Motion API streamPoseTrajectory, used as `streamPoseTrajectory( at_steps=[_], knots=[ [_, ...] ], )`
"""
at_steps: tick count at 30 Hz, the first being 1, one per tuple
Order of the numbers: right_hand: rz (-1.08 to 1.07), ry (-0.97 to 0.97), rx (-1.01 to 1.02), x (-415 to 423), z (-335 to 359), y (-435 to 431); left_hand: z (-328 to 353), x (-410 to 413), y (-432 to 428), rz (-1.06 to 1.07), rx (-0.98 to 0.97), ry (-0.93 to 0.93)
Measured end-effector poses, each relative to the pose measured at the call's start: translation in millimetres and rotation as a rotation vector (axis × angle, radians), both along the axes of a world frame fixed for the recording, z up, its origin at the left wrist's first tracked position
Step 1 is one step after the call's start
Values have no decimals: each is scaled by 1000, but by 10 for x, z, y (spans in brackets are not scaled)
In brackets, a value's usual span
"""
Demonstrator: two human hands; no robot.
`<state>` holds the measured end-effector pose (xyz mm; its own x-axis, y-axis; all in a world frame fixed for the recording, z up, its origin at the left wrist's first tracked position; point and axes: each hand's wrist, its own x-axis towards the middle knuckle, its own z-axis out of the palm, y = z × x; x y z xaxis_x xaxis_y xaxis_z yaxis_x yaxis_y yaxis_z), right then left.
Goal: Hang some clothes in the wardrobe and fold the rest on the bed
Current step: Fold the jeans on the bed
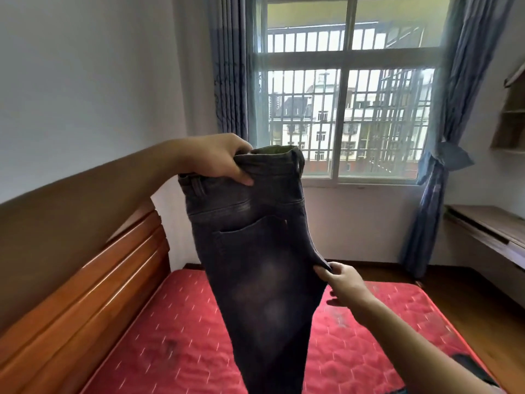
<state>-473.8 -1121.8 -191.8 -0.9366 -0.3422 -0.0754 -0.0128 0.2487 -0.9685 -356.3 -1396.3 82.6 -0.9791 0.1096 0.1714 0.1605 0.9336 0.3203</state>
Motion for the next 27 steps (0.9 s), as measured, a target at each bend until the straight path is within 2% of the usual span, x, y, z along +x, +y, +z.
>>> streamPoseTrajectory(
  at_steps=[4,7,9,12,14,17,19,20,22,23,24,27],
  knots=[
    [110,-225,-432,36,-37,-262,-6,137,-69,20,0,-13],
    [129,-342,-628,12,-62,-405,-5,240,-140,40,14,-14],
    [256,-432,-648,20,-94,-447,-15,297,-192,54,28,-16],
    [451,-442,-477,48,-115,-451,-60,341,-307,83,35,-27],
    [374,-440,-508,-3,-115,-433,-90,377,-416,108,29,-31],
    [241,-418,-671,-66,-63,-362,-94,419,-580,151,60,-30],
    [198,-346,-591,-60,-2,-326,-94,411,-609,156,80,-47],
    [198,-255,-419,-38,51,-307,-92,391,-596,149,65,-51],
    [238,58,87,-33,213,-283,-94,336,-530,129,29,-61],
    [265,198,223,-3,354,-301,-97,305,-481,119,19,-72],
    [303,271,219,36,519,-344,-102,271,-427,110,8,-81],
    [541,272,-260,272,1092,-618,-123,170,-242,71,-40,-85]
  ],
)
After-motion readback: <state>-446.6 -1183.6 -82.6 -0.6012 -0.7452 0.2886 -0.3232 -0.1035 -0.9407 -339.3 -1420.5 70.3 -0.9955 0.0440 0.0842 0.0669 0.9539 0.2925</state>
